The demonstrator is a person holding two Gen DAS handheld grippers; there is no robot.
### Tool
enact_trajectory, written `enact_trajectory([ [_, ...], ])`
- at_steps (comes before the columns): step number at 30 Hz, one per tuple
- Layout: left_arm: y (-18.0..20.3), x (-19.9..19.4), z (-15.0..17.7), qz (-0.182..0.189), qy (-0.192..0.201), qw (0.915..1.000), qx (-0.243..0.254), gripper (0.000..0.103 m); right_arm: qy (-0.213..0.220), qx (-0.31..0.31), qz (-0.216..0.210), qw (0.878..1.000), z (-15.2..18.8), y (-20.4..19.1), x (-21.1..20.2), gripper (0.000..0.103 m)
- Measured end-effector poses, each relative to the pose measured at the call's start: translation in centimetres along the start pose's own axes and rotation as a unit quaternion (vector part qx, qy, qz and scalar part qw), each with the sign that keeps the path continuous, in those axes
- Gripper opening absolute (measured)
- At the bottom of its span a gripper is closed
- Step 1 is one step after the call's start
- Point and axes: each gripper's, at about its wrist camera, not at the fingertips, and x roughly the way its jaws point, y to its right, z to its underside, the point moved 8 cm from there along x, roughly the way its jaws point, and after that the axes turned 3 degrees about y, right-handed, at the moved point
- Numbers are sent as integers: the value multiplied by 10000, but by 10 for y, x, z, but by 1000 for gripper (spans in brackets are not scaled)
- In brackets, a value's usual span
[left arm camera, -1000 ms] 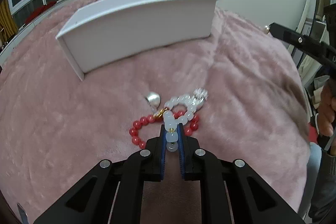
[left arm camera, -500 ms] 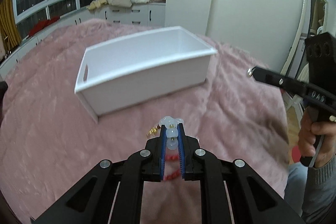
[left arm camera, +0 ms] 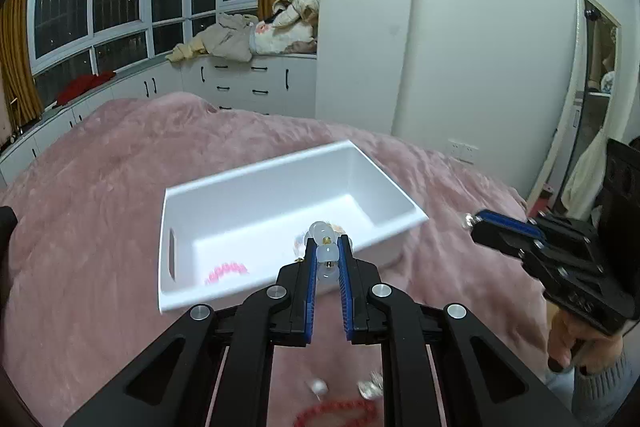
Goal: Organize jewelry
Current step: 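Carry the white bead bracelet and pearl earring into the box and open both tools, then withdraw both open tools from the box back toward the jewelry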
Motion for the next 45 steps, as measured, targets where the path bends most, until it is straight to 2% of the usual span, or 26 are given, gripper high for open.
enact_trajectory([
  [5,-23,16,-12,23,115,9996,-259,15,65,322,-249,9991,-19,12,21,6],
  [7,-33,22,-10,19,116,9994,-338,15,48,654,-608,9960,-26,16,31,6],
  [9,-42,29,-9,12,121,9991,-401,15,-31,1238,-1068,9865,-32,26,45,6],
  [10,-47,32,-7,-1,125,9990,-432,15,-52,1321,-1079,9853,-33,31,50,6],
  [14,-69,47,-1,-121,146,9985,-516,15,-279,1631,-911,9820,-34,54,79,6],
  [19,-102,72,16,-167,89,9971,-740,15,-723,1613,-509,9829,-17,70,119,6],
  [26,-122,102,36,-61,-205,9951,-967,15,-1254,1295,-314,9831,11,61,162,6],
  [31,-120,119,46,-12,-392,9946,-965,16,-1398,1179,-237,9829,13,55,175,8],
  [37,-122,119,48,36,-383,9939,-1035,16,-1355,1240,-239,9827,13,55,176,9],
  [39,-121,115,46,54,-342,9940,-1036,17,-1321,1207,-242,9836,12,53,174,18],
  [40,-120,113,45,39,-314,9943,-1022,20,-1275,1186,-273,9844,10,52,172,35],
  [41,-119,111,44,34,-292,9944,-1011,27,-1208,1162,-317,9854,7,49,169,51],
  [42,-118,108,42,35,-250,9947,-1001,36,-1105,1122,-376,9868,4,45,164,58],
  [43,-117,106,41,29,-210,9949,-989,39,-1043,1086,-382,9879,1,42,160,68],
  [45,-114,100,38,25,-119,9953,-959,54,-897,970,-240,9909,-4,38,149,85],
])
